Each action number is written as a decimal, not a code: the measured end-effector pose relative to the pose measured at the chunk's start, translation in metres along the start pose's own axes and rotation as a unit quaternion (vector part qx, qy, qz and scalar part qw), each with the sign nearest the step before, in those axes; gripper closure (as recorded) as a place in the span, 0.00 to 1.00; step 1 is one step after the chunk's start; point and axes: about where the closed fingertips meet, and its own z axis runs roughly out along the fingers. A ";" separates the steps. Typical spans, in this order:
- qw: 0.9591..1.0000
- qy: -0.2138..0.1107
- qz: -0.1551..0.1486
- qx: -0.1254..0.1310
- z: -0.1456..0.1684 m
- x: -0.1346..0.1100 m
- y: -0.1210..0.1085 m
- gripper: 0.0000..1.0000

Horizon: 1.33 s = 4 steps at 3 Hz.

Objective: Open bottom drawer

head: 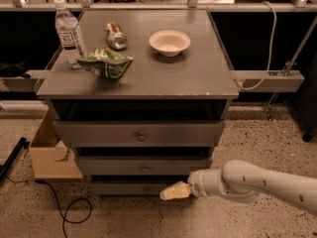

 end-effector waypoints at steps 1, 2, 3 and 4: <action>1.000 0.002 -0.020 0.010 0.003 -0.002 0.000 0.00; 0.998 -0.004 -0.044 0.036 0.005 -0.003 -0.006 0.00; 0.998 -0.004 -0.044 0.036 0.005 -0.003 -0.006 0.00; 0.991 0.004 -0.108 0.075 0.012 0.004 -0.013 0.00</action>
Offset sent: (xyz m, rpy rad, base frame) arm 0.0150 -0.0076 -0.0053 -0.1256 -0.1523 -0.0046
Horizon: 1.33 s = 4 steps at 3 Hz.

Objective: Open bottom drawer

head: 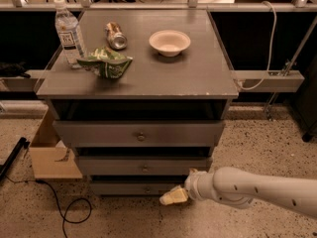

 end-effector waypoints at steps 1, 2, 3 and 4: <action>0.998 0.006 -0.053 0.040 0.000 0.004 -0.008 0.00; 0.992 0.009 -0.093 0.090 -0.004 0.013 -0.030 0.00; 0.991 0.004 -0.093 0.101 -0.005 0.010 -0.035 0.00; 0.990 0.017 -0.102 0.096 0.004 0.011 -0.029 0.00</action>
Offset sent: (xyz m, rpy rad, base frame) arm 0.0242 -0.0596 -0.0144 -0.3141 -0.2905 -0.0042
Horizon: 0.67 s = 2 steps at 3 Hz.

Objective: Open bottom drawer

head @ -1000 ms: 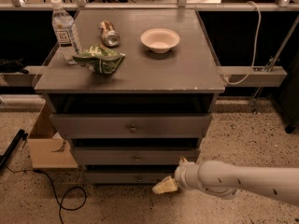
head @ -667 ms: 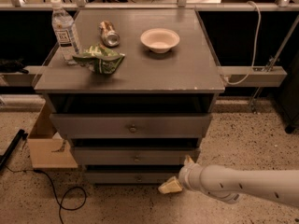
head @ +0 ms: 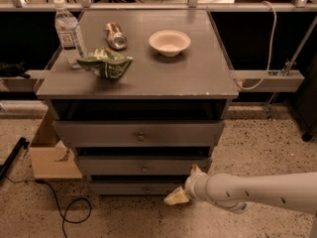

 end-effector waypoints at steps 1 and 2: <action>0.999 0.036 0.001 -0.012 0.024 0.021 0.004 0.00; 0.998 0.065 0.017 -0.019 0.043 0.048 -0.004 0.00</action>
Offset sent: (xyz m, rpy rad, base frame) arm 0.0047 -0.0329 -0.0973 -0.0845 0.1994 -0.0447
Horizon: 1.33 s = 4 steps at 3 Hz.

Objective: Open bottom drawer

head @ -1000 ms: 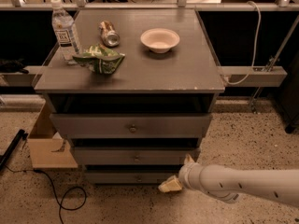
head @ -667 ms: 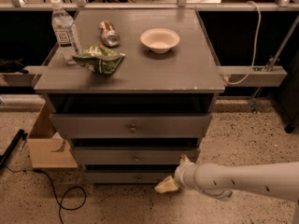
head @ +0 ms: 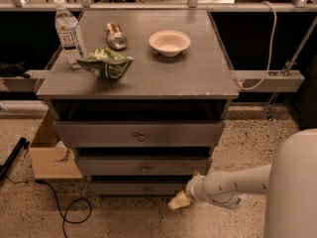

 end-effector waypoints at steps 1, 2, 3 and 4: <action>1.000 0.009 0.026 0.000 0.008 0.020 -0.013 0.00; 1.000 0.009 0.026 -0.001 0.008 0.020 -0.012 0.00; 0.999 0.009 0.030 -0.015 0.018 0.018 -0.008 0.00; 0.998 0.015 0.050 -0.020 0.026 0.034 -0.012 0.00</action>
Offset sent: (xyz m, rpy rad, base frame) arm 0.0009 -0.0165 -0.0146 0.0078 0.0284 -0.0388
